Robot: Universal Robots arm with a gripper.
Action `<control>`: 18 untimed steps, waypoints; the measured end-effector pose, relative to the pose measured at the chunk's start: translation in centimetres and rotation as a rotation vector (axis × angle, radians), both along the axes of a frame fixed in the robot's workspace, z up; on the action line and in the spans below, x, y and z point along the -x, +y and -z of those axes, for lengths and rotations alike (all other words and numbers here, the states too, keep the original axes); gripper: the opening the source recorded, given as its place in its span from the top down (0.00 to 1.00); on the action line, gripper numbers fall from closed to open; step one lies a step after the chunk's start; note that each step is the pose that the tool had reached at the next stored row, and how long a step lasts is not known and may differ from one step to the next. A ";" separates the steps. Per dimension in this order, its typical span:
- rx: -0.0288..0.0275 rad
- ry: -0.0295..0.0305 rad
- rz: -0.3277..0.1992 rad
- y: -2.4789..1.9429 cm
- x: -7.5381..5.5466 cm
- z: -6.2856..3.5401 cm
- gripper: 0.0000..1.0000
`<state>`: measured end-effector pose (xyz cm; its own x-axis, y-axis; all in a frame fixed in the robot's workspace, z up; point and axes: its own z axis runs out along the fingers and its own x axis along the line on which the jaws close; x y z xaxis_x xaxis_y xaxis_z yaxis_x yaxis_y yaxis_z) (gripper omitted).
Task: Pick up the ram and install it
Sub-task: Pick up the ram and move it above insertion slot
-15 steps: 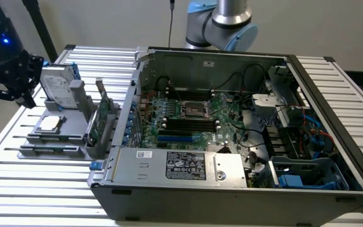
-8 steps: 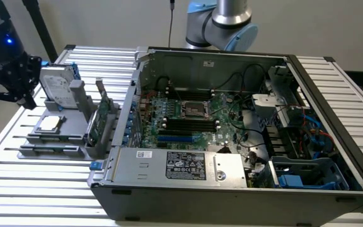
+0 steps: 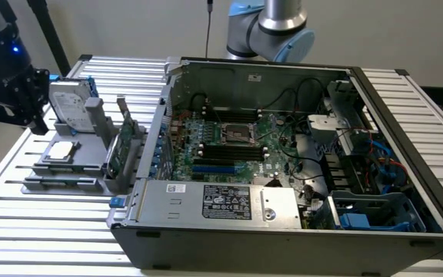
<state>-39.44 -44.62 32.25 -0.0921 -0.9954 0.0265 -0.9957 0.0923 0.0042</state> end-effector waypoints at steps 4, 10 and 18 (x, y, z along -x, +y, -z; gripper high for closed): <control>0.0000 -0.0029 -0.007 -0.01 0.0 0.00 0.89; 0.0000 -0.0030 -0.007 -0.01 0.0 0.00 0.89; 0.0000 -0.0029 -0.032 -0.01 0.0 0.04 0.89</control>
<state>-39.44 -44.63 32.21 -0.0598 -0.9979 0.0262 -0.9982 0.0599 0.0013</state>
